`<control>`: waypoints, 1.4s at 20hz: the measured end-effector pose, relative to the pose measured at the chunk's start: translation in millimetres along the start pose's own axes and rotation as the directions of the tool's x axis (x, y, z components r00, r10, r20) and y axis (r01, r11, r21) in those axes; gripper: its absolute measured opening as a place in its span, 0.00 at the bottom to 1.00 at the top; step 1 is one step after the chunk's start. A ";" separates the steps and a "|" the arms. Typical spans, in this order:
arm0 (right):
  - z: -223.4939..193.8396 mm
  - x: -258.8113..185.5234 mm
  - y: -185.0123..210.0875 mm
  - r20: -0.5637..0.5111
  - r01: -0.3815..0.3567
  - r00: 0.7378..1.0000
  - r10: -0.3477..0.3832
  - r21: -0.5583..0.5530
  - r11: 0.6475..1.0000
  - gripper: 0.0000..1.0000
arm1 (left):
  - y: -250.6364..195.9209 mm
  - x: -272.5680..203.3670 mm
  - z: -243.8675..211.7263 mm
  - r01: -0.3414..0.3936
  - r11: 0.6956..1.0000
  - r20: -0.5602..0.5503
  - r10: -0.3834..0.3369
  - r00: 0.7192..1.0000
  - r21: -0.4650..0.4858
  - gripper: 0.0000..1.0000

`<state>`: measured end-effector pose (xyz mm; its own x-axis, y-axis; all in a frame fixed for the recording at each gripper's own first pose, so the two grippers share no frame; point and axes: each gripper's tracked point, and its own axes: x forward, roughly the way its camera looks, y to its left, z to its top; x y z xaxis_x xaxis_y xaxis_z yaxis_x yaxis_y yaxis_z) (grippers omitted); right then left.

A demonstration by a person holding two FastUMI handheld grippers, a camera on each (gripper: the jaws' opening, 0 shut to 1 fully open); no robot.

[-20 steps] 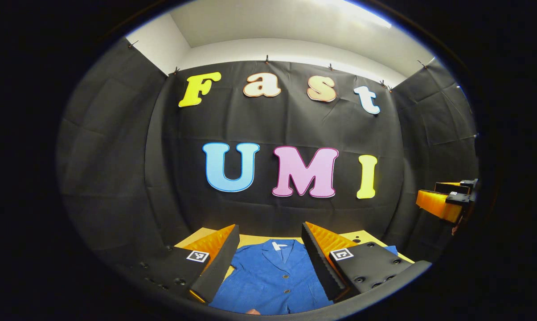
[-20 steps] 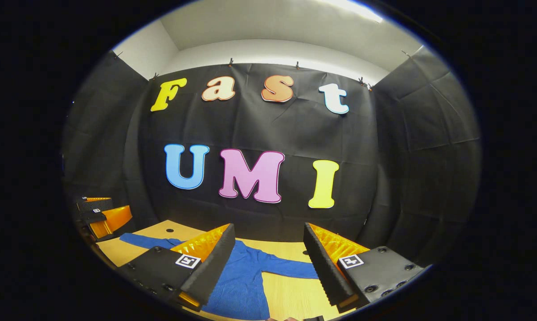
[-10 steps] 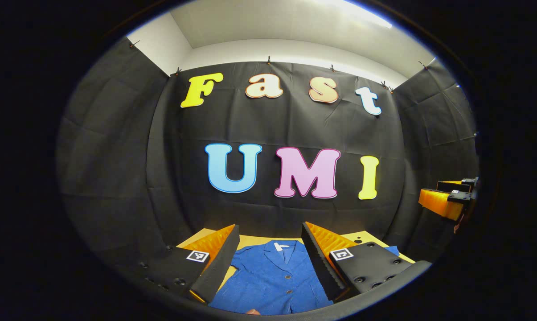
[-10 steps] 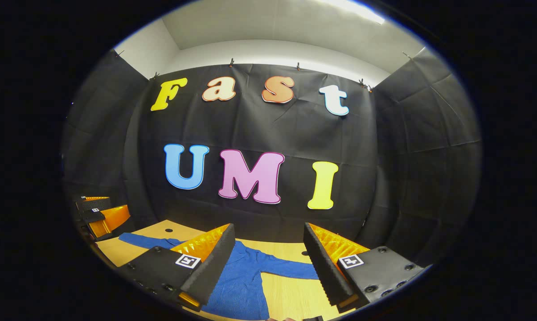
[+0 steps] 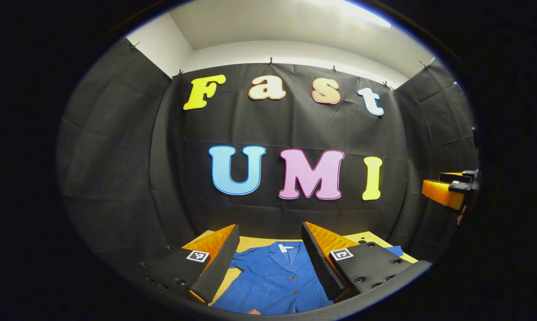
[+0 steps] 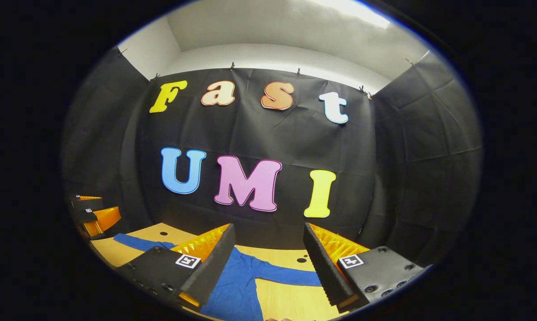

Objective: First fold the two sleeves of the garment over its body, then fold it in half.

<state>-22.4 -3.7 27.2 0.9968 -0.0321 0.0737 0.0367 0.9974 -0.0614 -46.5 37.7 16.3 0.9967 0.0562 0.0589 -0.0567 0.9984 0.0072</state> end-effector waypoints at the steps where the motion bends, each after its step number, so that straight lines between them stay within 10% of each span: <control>1: 0.9 1.3 -2.1 0.003 0.004 1.000 -0.004 -0.004 1.000 0.98 | 0.6 0.1 1.2 0.000 1.000 0.002 0.000 1.000 0.004 0.81; 14: -25.1 80.4 -110.2 -0.052 0.129 0.990 -0.129 -0.016 0.992 0.95 | -24.5 32.6 -14.9 0.048 0.997 -0.030 -0.050 0.998 -0.058 0.81; 23: -209.5 149.0 -215.4 -0.269 0.206 0.937 -0.225 -0.098 0.974 0.95 | -38.8 75.0 -29.4 -0.011 1.000 -0.090 0.011 0.996 -0.009 0.81; 28: -350.1 165.0 -238.0 -0.530 0.224 0.826 -0.193 -0.006 0.975 0.96 | -55.0 104.9 -42.2 -0.046 0.999 -0.148 0.046 0.988 0.005 0.81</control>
<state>158.3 -268.8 -294.5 0.8539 -0.2528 -0.4549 0.2594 0.9645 -0.0490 63.6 -10.9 -20.1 0.9907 0.1029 -0.0894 -0.1024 0.9947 0.0092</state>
